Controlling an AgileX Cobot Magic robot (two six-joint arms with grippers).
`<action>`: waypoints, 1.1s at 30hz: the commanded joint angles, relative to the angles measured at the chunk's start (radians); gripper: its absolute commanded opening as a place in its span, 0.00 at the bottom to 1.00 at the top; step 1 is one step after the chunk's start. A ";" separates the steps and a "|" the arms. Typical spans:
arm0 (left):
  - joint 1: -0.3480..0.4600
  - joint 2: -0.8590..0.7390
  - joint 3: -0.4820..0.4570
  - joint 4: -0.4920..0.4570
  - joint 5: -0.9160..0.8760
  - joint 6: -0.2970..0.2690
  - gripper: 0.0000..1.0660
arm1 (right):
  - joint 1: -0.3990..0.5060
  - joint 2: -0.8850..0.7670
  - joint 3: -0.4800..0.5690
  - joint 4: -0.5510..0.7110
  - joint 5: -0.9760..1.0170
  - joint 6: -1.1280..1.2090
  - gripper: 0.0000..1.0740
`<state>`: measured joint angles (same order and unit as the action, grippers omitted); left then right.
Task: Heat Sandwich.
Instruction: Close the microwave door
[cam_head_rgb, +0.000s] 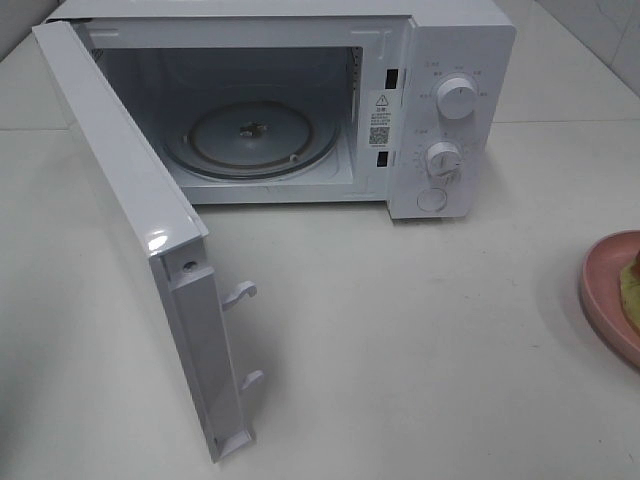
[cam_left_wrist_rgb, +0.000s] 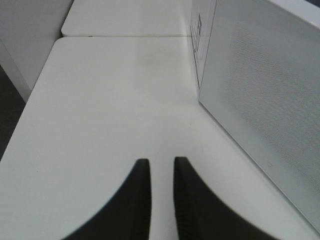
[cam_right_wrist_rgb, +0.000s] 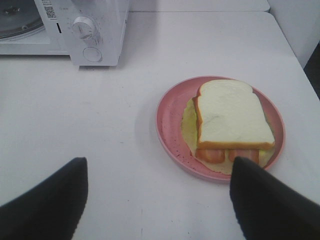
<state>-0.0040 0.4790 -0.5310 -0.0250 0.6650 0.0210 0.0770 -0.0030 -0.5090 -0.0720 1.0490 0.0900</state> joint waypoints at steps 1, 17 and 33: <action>0.001 0.088 0.006 0.001 -0.091 -0.008 0.00 | -0.008 -0.026 0.004 0.000 -0.007 -0.011 0.71; 0.001 0.369 0.301 0.025 -0.935 -0.009 0.00 | -0.008 -0.026 0.004 0.000 -0.007 -0.011 0.71; 0.001 0.704 0.314 0.303 -1.345 -0.140 0.00 | -0.008 -0.026 0.004 0.000 -0.007 -0.011 0.71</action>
<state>-0.0040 1.1560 -0.2170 0.2190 -0.6190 -0.0850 0.0770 -0.0030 -0.5090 -0.0720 1.0490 0.0900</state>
